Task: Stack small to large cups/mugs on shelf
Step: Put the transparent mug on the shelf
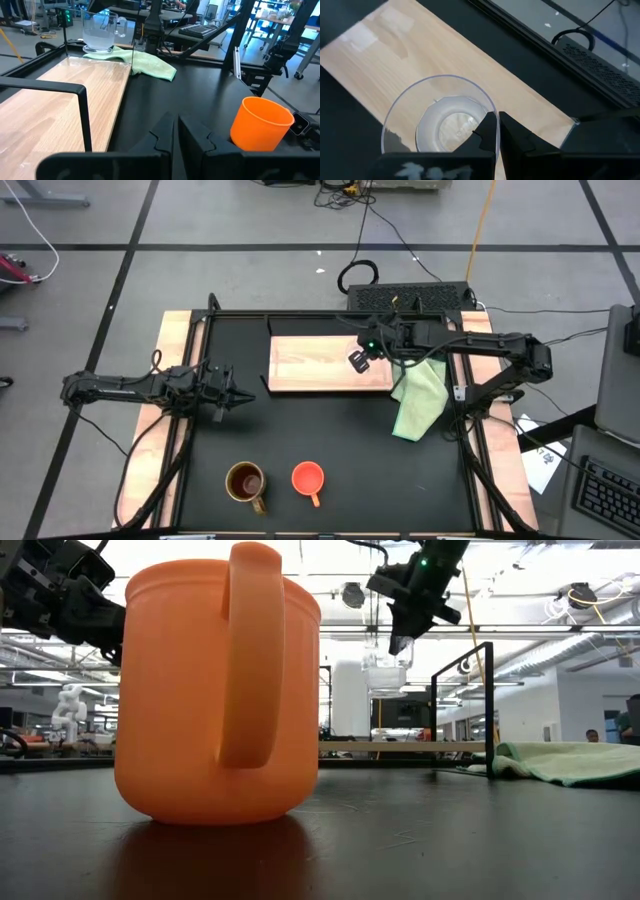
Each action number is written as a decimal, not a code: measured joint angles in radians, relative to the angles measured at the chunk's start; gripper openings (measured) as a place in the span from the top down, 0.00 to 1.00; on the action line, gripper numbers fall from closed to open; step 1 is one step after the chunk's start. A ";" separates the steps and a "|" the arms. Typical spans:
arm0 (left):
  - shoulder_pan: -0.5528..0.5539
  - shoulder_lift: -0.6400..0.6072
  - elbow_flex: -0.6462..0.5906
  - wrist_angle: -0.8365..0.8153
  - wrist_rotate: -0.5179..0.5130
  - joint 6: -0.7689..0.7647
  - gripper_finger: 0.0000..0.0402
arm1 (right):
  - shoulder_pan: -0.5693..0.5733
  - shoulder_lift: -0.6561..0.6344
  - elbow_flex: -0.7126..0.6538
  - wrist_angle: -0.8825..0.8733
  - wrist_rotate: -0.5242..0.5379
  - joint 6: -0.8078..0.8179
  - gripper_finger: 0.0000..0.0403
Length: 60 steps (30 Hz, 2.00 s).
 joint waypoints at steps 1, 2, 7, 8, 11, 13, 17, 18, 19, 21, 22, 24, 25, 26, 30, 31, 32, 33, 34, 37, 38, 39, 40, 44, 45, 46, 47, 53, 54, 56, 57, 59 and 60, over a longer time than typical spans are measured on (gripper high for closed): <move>0.000 0.000 0.000 0.000 0.000 0.000 0.94 | 0.004 0.001 -0.007 0.000 0.012 0.000 1.00; 0.000 0.000 0.000 0.000 0.000 0.000 0.94 | 0.008 0.001 -0.014 -0.003 0.024 0.000 1.00; 0.000 0.000 0.000 -0.001 0.000 0.003 0.94 | 0.007 0.001 -0.046 0.028 0.031 0.000 1.00; 0.000 0.000 0.000 -0.001 0.000 0.003 0.94 | 0.008 0.001 -0.053 0.040 0.030 0.000 1.00; 0.000 0.000 0.000 -0.001 0.001 0.002 0.94 | 0.008 0.000 -0.086 0.097 0.027 0.000 1.00; 0.000 0.000 0.000 -0.001 0.001 0.002 0.94 | 0.008 0.001 -0.098 0.097 0.026 -0.001 1.00; 0.000 0.000 0.000 -0.001 0.001 0.002 0.94 | 0.009 0.000 -0.116 0.113 0.026 -0.017 1.00; 0.000 0.000 0.000 -0.001 0.001 0.002 0.94 | 0.012 0.001 -0.122 0.116 0.026 -0.027 1.00; 0.000 0.000 0.000 -0.001 0.001 0.002 0.94 | 0.013 0.001 -0.128 0.125 0.026 -0.041 1.00; 0.000 0.000 0.000 0.000 0.001 0.001 0.94 | 0.019 0.001 -0.136 0.160 0.024 -0.089 1.00; 0.000 0.000 0.000 0.000 0.001 0.001 0.94 | 0.021 0.001 -0.137 0.163 0.024 -0.111 1.00; 0.000 0.000 0.000 0.000 0.001 0.002 0.94 | 0.021 0.001 -0.138 0.158 0.019 -0.152 1.00; 0.000 0.000 0.000 0.000 0.001 0.003 0.94 | 0.021 0.001 -0.138 0.164 0.002 -0.180 1.00; 0.000 0.000 0.000 0.000 0.001 0.002 0.94 | 0.021 0.001 -0.138 0.174 -0.022 -0.206 1.00; 0.000 0.000 0.000 0.000 0.001 0.003 0.94 | 0.021 0.001 -0.138 0.218 -0.091 -0.268 1.00; 0.000 0.000 0.000 0.000 0.001 0.003 0.94 | 0.021 0.006 -0.138 0.226 -0.108 -0.284 1.00; 0.000 0.000 0.000 0.000 0.001 0.003 0.94 | 0.019 0.013 -0.138 0.236 -0.114 -0.293 1.00; 0.000 0.000 0.000 0.000 0.001 0.003 0.94 | 0.015 0.018 -0.138 0.239 -0.125 -0.298 1.00; 0.000 0.000 0.000 0.000 0.001 0.003 0.94 | 0.011 0.028 -0.138 0.238 -0.133 -0.301 1.00; 0.000 0.000 0.000 0.000 0.001 0.002 0.94 | -0.002 0.054 -0.139 0.248 -0.135 -0.309 1.00; 0.000 0.000 0.000 0.000 0.002 0.000 0.94 | -0.006 0.064 -0.139 0.246 -0.137 -0.312 1.00; 0.000 0.000 0.000 0.000 0.002 -0.001 0.94 | -0.009 0.073 -0.139 0.255 -0.137 -0.311 1.00; 0.000 0.000 0.000 -0.002 0.002 -0.001 0.94 | -0.013 0.078 -0.139 0.264 -0.137 -0.310 1.00; 0.000 0.000 0.000 -0.008 0.002 -0.001 0.94 | -0.022 0.093 -0.138 0.264 -0.138 -0.305 1.00; 0.000 0.000 0.000 -0.008 0.002 0.000 0.94 | -0.026 0.098 -0.138 0.263 -0.139 -0.293 1.00; 0.000 0.000 0.000 -0.008 0.002 0.001 0.94 | -0.031 0.100 -0.138 0.256 -0.143 -0.276 1.00; 0.000 0.000 0.000 -0.008 0.002 0.001 0.94 | -0.037 0.100 -0.139 0.252 -0.147 -0.261 1.00; 0.000 0.000 0.000 -0.008 0.002 0.004 0.94 | -0.067 0.100 -0.139 0.254 -0.156 -0.207 1.00; 0.000 0.000 0.000 -0.008 0.002 0.005 0.94 | -0.071 0.099 -0.138 0.255 -0.157 -0.204 1.00; 0.000 0.000 0.000 -0.009 0.002 0.005 0.94 | -0.077 0.100 -0.138 0.254 -0.161 -0.200 1.00; 0.000 0.000 0.000 -0.010 0.002 0.005 0.94 | -0.080 0.100 -0.138 0.254 -0.162 -0.191 1.00; 0.000 0.000 0.000 -0.016 0.002 0.005 0.94 | -0.082 0.099 -0.138 0.255 -0.162 -0.171 1.00; 0.000 0.000 0.000 -0.019 0.002 0.005 0.94 | -0.083 0.099 -0.138 0.254 -0.162 -0.166 1.00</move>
